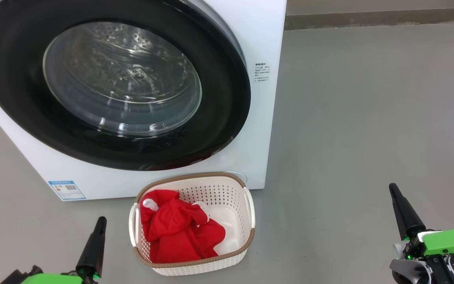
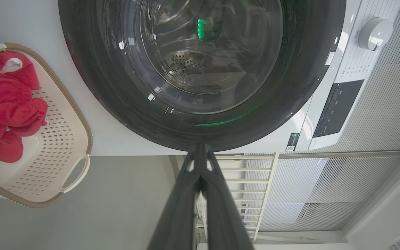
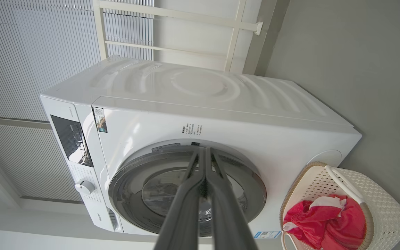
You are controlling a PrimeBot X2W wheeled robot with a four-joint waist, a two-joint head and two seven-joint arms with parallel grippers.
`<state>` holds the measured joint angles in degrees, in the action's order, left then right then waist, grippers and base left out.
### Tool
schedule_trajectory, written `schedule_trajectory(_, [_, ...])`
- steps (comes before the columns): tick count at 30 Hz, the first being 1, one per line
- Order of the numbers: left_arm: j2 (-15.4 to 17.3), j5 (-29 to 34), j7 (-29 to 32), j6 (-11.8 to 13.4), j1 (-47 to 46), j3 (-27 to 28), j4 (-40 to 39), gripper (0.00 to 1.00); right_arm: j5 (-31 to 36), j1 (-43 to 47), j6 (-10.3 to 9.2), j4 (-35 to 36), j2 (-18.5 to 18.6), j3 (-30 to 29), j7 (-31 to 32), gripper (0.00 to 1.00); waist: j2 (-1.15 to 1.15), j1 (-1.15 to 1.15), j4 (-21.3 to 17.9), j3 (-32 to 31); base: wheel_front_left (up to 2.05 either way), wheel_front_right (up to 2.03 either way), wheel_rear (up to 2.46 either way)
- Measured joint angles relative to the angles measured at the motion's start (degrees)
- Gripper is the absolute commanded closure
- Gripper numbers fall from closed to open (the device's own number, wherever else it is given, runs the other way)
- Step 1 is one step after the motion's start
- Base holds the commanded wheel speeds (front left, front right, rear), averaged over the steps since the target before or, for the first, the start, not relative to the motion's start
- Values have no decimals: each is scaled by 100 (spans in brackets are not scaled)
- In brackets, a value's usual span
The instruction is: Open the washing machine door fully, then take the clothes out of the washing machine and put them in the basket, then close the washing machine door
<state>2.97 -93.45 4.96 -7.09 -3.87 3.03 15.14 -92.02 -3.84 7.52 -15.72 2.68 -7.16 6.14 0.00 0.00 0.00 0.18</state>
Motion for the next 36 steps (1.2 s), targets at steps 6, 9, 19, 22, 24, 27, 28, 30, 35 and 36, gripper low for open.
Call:
schedule_trajectory(6, [-1,0,9,0,0,15,0,100,0,0,0,0,-1,-1,0,100,0,0,0,0,0,0,0])
schedule_trajectory(9, [-3,0,9,0,0,22,0,100,0,0,0,0,-1,-2,0,100,0,0,0,0,0,0,0])
schedule_trajectory(19, [-12,1,33,0,0,37,1,100,0,0,0,0,-2,-4,1,100,0,0,0,0,0,0,0])
schedule_trajectory(22, [-13,1,33,0,0,42,1,100,0,0,0,0,-2,-4,1,100,0,0,0,0,0,0,0])
schedule_trajectory(24, [-14,2,34,0,0,44,1,100,0,0,0,0,-3,-4,1,100,0,0,0,0,0,0,0])
schedule_trajectory(27, [-14,10,35,0,0,47,1,100,0,0,0,0,-3,-5,1,100,0,0,0,0,0,0,0])
schedule_trajectory(28, [-14,10,37,0,0,47,1,100,0,0,0,0,-3,-5,1,100,0,0,0,0,0,0,0])
schedule_trajectory(30, [-15,10,51,0,0,49,1,100,0,0,0,0,-3,-5,1,100,0,0,0,0,0,0,0])
schedule_trajectory(35, [-16,12,51,0,0,54,1,100,0,0,0,0,-4,-5,1,100,0,0,0,0,0,0,0])
schedule_trajectory(36, [-16,13,51,0,0,55,1,100,0,0,0,0,-4,-7,1,100,0,0,0,0,0,0,0])
